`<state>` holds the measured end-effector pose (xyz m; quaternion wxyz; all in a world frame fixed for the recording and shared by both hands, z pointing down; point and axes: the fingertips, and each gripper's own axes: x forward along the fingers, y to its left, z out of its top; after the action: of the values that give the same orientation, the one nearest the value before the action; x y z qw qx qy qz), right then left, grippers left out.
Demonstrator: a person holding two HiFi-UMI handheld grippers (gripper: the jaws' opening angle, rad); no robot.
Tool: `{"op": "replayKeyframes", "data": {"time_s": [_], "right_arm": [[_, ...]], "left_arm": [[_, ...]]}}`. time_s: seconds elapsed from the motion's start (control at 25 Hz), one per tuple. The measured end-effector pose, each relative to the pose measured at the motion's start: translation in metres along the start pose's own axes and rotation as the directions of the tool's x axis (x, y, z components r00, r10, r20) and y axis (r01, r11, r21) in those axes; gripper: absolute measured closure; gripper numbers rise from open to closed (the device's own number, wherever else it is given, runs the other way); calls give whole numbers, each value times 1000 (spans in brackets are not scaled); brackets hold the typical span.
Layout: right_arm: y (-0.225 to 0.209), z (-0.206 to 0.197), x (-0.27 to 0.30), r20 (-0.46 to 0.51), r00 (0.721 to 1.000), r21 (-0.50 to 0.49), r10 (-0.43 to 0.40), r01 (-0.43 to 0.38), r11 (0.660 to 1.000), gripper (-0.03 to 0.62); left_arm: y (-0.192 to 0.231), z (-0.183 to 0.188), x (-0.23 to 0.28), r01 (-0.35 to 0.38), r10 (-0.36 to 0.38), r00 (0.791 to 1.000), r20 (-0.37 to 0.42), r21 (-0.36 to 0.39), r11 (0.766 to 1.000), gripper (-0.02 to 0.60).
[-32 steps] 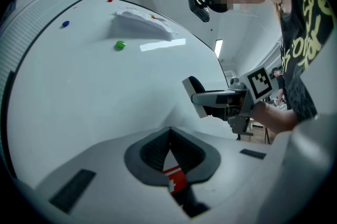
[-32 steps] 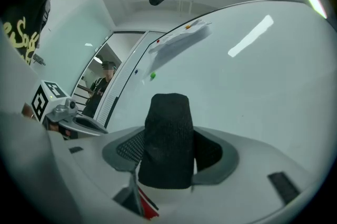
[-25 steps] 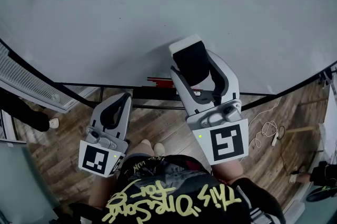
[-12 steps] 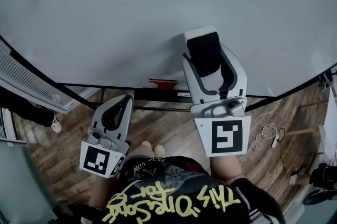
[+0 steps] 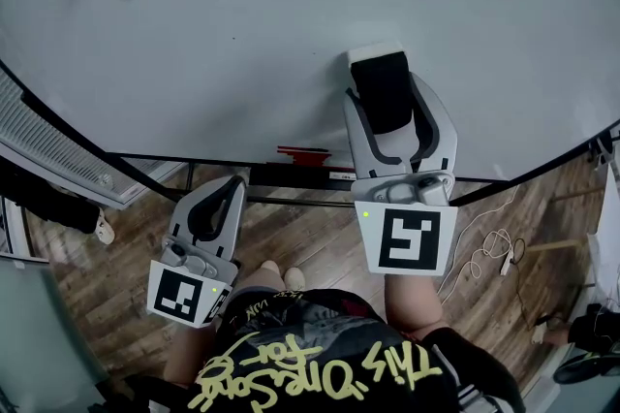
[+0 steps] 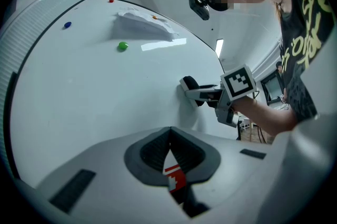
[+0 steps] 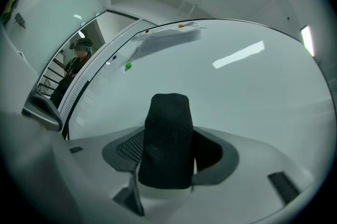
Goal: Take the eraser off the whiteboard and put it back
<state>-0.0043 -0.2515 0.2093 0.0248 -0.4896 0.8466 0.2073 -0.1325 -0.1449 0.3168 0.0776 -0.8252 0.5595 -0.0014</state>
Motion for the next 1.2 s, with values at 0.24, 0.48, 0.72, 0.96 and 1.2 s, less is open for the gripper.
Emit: {"op": "replayKeyframes", "data": {"time_s": [0.24,0.48,0.72,0.96,1.2], "right_arm": [[0,-3,3,-10,1000,-20,-18,18,1000,333],[0,-3,3,4,1000,-10,-26,26,1000,333],[1,-6,0,11,999,-2,-35,35,999,333],[1,-7,-1,9,1000,0,-30,30,1000,333],[2,-6,-9,10,1000,22,-17,17,1000,333]], "left_arm": [[1,0,0,-2,2,1000,-1,-6,1000,574],[2,0,2,-4,4,1000,-8,-26,1000,574],[1,-2,3,4,-4,1000,-2,-5,1000,574],[1,-2,3,-1,1,1000,-7,-25,1000,574],[0,1,3,5,-5,1000,1,-2,1000,574]]}}
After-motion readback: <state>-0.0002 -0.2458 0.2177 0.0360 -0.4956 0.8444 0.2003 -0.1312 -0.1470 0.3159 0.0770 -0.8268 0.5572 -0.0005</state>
